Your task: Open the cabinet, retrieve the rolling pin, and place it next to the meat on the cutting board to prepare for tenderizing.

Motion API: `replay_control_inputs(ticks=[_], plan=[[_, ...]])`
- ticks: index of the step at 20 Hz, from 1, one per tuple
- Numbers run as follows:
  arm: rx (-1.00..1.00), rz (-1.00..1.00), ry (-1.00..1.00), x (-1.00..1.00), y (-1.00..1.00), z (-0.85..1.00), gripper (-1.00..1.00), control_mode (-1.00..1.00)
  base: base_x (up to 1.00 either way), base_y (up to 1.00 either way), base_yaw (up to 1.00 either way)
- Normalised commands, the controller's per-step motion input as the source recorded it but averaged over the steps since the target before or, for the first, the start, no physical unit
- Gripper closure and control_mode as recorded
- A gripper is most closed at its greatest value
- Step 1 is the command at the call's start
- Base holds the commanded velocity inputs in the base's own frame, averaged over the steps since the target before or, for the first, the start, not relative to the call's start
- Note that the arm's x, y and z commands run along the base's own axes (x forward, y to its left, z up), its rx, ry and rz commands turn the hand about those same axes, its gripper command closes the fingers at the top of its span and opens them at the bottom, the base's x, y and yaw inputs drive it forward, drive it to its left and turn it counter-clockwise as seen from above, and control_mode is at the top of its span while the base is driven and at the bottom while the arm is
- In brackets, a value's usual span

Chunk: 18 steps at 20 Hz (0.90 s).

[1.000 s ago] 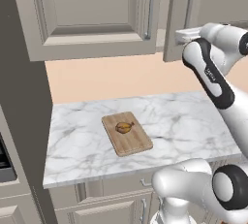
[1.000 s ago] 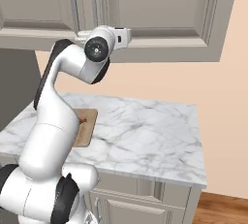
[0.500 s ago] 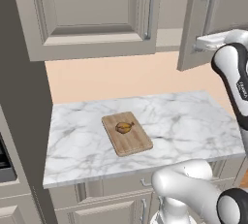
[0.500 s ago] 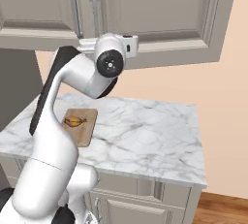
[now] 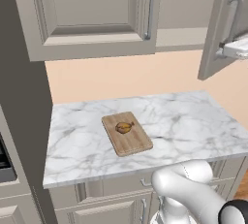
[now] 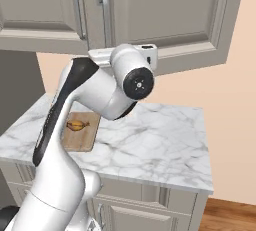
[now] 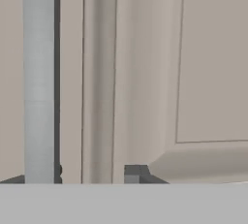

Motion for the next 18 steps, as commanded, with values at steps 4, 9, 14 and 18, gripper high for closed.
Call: replay_control_inputs(ticks=[4,9,14,18], plan=[[0.00,0.13,0.01,-0.51,-1.00,-0.07,1.00,-1.00,0.00,0.00,0.00],[0.00,0.13,0.05,-0.39,-0.95,-0.11,-1.00,-1.00,0.00,0.00,0.00],[-0.06,0.00,0.02,-0.03,-0.07,-0.14,-1.00,-1.00,0.00,0.00,0.00],[-0.04,0.00,-0.09,-0.36,0.13,-0.01,-1.00,-1.00,0.00,0.00,0.00]])
